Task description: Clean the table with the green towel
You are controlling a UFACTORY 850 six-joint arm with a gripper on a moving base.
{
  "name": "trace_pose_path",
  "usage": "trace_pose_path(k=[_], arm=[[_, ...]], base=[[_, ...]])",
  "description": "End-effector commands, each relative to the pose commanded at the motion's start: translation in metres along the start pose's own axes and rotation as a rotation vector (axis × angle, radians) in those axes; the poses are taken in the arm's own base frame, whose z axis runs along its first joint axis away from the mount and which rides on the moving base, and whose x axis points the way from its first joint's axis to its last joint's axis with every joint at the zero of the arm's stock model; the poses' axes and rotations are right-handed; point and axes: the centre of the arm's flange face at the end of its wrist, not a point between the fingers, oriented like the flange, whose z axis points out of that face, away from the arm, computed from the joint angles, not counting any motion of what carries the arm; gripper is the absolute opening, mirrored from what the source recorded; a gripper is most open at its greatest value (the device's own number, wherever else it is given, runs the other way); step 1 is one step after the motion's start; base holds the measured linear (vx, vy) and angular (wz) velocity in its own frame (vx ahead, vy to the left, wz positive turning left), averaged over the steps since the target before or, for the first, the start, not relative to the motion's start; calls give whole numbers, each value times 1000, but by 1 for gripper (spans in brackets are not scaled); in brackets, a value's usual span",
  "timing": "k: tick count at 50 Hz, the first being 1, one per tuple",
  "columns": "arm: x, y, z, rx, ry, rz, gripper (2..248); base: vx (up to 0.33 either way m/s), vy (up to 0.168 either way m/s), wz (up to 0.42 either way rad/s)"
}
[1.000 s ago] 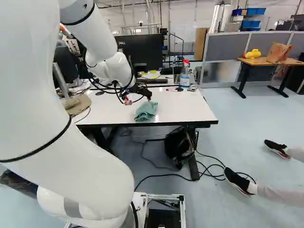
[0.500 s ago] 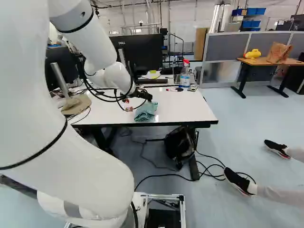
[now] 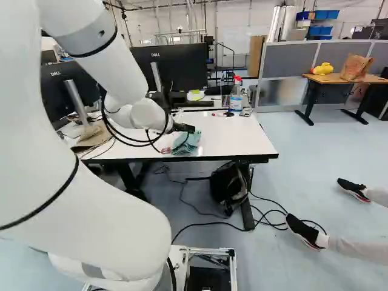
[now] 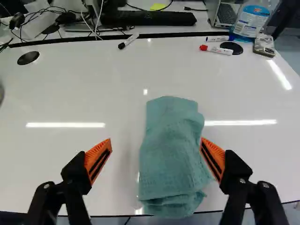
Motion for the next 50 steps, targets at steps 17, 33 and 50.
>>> trace_pose_path(k=[17, 33, 50], arm=[[-34, 2, -11, -2, 103, -2, 247], [-60, 3, -22, -4, 182, -3, 247], [-82, 4, -32, -5, 246, -4, 247]], base=[[0, 0, 0], [0, 0, 0], [0, 0, 0]])
